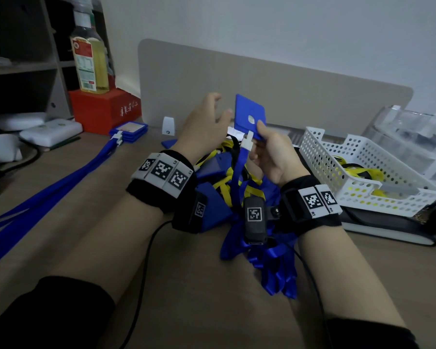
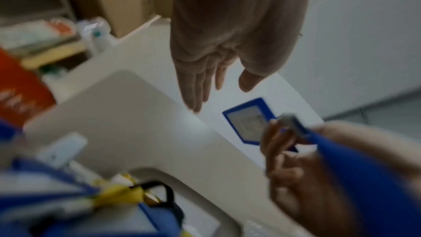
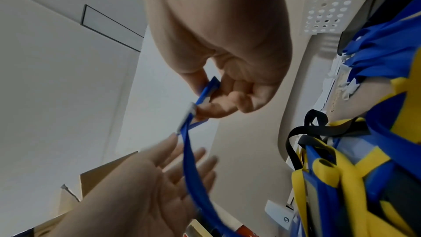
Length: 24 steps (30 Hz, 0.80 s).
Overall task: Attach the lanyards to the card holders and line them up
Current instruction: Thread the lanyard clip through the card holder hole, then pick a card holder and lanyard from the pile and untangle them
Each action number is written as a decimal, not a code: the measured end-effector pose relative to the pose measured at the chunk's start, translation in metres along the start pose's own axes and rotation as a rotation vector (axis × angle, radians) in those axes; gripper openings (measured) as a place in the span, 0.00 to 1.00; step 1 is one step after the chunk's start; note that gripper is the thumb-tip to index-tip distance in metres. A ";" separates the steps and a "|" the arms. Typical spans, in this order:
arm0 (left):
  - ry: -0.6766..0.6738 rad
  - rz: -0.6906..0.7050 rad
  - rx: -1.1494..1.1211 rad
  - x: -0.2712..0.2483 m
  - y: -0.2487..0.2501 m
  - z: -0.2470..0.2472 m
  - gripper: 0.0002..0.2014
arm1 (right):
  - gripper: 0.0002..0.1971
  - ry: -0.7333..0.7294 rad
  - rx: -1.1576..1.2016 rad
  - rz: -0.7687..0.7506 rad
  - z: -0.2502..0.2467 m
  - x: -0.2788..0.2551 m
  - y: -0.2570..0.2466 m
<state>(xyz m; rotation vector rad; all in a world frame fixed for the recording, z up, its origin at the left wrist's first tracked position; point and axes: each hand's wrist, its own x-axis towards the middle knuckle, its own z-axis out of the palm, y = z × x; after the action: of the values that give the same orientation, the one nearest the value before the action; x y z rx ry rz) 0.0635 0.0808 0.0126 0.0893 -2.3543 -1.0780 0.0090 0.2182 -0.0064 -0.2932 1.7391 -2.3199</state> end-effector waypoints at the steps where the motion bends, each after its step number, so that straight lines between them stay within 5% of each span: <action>1: -0.094 -0.126 -0.154 -0.002 0.005 0.002 0.21 | 0.08 0.015 0.029 -0.022 0.000 -0.001 -0.001; 3: -0.314 -0.299 -0.425 -0.008 0.014 0.007 0.21 | 0.07 0.032 0.104 -0.057 -0.001 -0.001 -0.001; 6: -0.476 -0.313 -0.481 -0.016 0.018 0.008 0.20 | 0.06 0.072 0.190 -0.101 -0.003 0.000 0.001; 24: -0.273 -0.169 -0.491 -0.012 0.028 -0.050 0.16 | 0.13 0.356 0.420 -0.042 -0.030 0.016 0.009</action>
<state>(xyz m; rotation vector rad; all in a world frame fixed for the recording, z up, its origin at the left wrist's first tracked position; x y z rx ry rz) 0.1029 0.0688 0.0535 -0.0438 -2.2657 -1.8203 -0.0142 0.2382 -0.0225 0.1685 1.3249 -2.8229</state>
